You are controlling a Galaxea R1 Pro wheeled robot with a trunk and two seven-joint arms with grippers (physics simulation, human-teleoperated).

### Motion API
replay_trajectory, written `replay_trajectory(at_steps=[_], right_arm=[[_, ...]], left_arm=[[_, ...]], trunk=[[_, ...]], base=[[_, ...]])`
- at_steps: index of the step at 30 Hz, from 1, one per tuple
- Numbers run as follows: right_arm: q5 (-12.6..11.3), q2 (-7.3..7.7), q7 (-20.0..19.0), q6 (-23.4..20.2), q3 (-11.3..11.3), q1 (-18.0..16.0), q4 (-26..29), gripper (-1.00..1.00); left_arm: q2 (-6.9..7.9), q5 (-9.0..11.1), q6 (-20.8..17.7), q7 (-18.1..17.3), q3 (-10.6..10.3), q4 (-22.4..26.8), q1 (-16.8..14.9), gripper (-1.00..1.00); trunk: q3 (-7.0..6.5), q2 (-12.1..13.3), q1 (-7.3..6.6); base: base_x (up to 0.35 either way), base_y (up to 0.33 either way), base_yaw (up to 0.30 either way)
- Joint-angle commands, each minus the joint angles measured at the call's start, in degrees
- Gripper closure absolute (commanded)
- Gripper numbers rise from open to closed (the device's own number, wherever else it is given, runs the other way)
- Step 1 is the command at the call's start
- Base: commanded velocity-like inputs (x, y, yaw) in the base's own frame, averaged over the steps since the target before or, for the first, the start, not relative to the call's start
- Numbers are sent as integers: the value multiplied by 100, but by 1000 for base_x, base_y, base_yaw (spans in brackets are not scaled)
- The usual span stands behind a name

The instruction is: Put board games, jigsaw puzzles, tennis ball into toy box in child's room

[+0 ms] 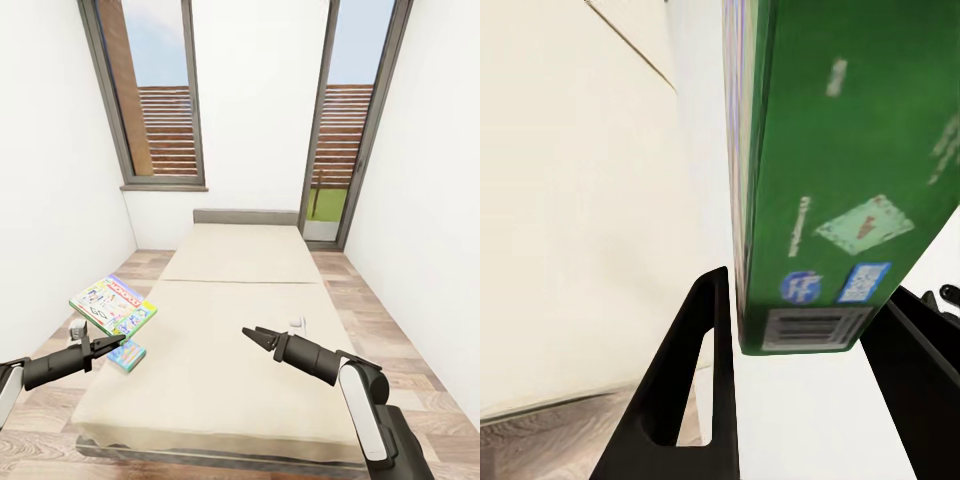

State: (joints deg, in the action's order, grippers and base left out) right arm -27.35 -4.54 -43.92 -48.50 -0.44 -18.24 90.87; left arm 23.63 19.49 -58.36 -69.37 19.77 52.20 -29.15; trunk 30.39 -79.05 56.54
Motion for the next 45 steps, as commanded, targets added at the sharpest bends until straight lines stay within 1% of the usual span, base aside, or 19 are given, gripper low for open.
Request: replay_trajectory(at_steps=[1, 19, 34, 37, 45], right_arm=[[-7, -3, -9, -21, -6, -4, 1, -100], [-7, -17, 7, -10, -7, -4, 1, -100], [-10, -14, -3, -10, -31, -4, 1, -100], [-8, -12, 10, -10, -17, -4, 1, -100], [-9, -11, 26, -10, -2, -4, 1, -100]], left_arm=[[1, -7, -27, -14, 1, -1, -3, 100], [5, -7, -27, -15, 2, 9, -3, 100], [-4, -7, -21, -15, 5, 9, -3, 100], [-1, -7, -19, -15, 2, 9, -3, 100], [-3, -7, -18, -15, 0, 9, -3, 100]], trunk=[[-21, 39, -23], [-506, 760, -418], [-790, 1362, -748], [-844, 1482, -813], [-988, 1803, -989]], base=[[0, 0, 0], [0, 0, 0], [-26, 0, 3], [-76, 0, 143], [-106, 0, 276]])
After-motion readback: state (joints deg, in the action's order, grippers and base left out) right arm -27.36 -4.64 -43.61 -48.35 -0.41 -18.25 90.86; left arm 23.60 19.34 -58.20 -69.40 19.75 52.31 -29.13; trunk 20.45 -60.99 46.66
